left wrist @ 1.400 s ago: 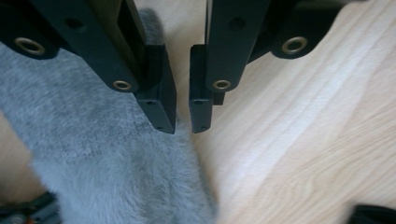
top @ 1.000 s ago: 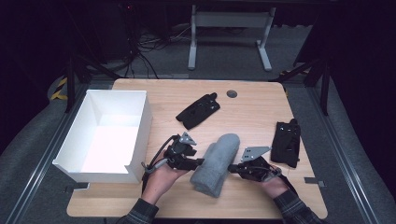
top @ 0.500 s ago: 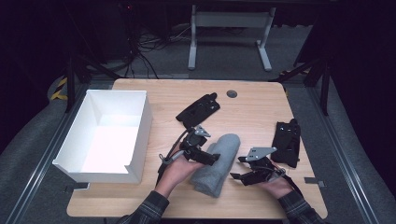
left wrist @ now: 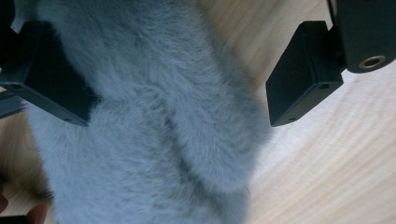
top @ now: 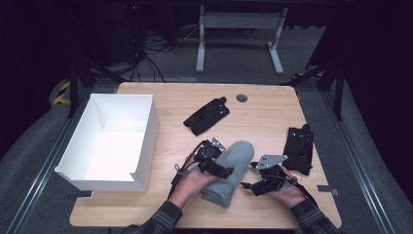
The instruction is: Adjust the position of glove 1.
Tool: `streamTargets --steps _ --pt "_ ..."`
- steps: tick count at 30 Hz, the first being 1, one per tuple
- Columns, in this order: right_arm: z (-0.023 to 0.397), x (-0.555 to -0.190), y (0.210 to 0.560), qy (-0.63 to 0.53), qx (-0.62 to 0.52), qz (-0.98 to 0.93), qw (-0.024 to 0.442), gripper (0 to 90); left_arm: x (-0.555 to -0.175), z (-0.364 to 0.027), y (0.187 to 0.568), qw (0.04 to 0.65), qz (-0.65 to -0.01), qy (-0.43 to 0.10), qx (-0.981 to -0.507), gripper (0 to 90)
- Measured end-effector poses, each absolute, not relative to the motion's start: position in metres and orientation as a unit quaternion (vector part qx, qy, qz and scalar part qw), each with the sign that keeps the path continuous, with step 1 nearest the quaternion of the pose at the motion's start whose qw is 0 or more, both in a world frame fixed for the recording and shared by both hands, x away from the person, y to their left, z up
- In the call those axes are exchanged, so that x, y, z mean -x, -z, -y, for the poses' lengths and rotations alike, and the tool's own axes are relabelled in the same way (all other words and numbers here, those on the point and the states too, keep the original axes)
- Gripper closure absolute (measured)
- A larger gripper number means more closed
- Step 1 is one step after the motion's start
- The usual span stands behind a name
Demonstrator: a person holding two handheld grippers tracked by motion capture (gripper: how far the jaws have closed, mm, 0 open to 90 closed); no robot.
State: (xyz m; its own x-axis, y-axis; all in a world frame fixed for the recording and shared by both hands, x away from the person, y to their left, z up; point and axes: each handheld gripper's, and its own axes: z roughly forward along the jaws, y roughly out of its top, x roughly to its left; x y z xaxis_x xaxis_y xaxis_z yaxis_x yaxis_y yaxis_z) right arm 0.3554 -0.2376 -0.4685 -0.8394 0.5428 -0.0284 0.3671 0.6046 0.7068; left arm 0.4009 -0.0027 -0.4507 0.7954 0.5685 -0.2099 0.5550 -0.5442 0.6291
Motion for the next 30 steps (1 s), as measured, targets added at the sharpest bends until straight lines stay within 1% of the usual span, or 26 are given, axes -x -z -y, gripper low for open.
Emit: streamTargets --steps 5,7,9,12,15,19,22,30 --pt "0.2376 -0.3560 0.4693 -0.365 -0.254 -0.887 0.123 15.1 -0.4016 0.0042 0.4544 0.356 -0.321 0.007 -0.878 13.1" --pt "0.2379 -0.3564 0.4697 -0.368 -0.253 -0.886 0.123 15.0 -0.4031 0.0039 0.4567 0.356 -0.321 0.019 -0.877 16.0" --pt "0.2380 -0.3566 0.4698 -0.368 -0.254 -0.886 0.123 14.9 -0.4030 0.0043 0.4567 0.357 -0.320 0.024 -0.877 17.4" --pt "0.2382 -0.3569 0.4702 -0.369 -0.254 -0.885 0.123 13.9 -0.4023 0.0047 0.4559 0.355 -0.317 0.028 -0.879 22.5" --pt "0.2384 -0.3573 0.4708 -0.371 -0.252 -0.885 0.123 12.8 -0.4024 0.0055 0.4555 0.358 -0.306 0.040 -0.881 31.9" --pt "0.2388 -0.3579 0.4715 -0.372 -0.252 -0.885 0.124 10.9 -0.4023 0.0060 0.4551 0.358 -0.305 0.053 -0.881 41.8" --pt "0.2388 -0.3581 0.4717 -0.372 -0.252 -0.885 0.123 10.4 -0.4011 0.0074 0.4536 0.355 -0.302 0.055 -0.883 50.9" --pt "0.2387 -0.3583 0.4720 -0.372 -0.252 -0.885 0.122 9.3 -0.3994 0.0083 0.4502 0.352 -0.298 0.059 -0.885 64.6"
